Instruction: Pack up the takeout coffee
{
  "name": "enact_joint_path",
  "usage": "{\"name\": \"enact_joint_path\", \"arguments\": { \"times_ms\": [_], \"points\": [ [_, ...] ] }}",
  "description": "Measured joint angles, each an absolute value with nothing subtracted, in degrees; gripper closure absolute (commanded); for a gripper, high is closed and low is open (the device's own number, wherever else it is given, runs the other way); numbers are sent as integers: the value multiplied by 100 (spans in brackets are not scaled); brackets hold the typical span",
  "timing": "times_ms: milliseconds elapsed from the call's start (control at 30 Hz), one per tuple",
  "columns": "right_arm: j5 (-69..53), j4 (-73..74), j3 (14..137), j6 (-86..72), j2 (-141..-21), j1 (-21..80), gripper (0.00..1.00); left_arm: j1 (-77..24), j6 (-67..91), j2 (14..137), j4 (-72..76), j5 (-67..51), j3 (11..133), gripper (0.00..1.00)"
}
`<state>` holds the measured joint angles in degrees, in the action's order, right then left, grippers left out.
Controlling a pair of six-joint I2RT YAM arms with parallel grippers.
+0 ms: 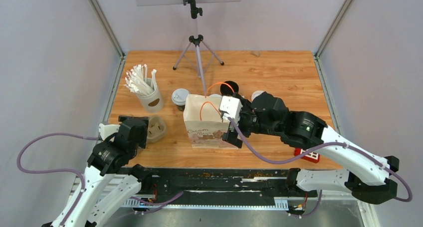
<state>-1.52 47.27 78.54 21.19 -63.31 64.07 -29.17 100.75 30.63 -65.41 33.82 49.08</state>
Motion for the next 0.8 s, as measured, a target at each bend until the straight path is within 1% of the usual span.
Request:
{"name": "enact_joint_path", "arguments": {
  "times_ms": [133,233,333,400,500,633,733,800],
  "points": [
    [-207,4720,7859,1837,-5955,6407,0,-2917,10798,3330,-6613,3638,4858,27],
    [-165,4615,7811,1662,-5551,6407,0,-2910,11257,3900,-6879,3780,5035,28],
    [-121,4440,7749,1511,-5028,6407,0,-2836,11531,4536,-7269,3887,5406,32],
    [-102,4259,7712,1389,-4766,6407,2,-2703,11625,4829,-7454,3913,5524,34],
    [-106,3968,7596,1197,-4403,6407,5,-2235,11708,4956,-7544,3863,5430,35],
    [-150,3603,7301,991,-4195,6407,7,-1347,11778,5059,-7260,3487,5107,37],
    [-163,3618,7234,891,-4309,6407,9,-1033,11815,5356,-7096,3170,4980,40],
    [-196,3638,7244,836,-4431,6407,9,-991,11819,5621,-7000,3022,4982,44]
  ]
}}
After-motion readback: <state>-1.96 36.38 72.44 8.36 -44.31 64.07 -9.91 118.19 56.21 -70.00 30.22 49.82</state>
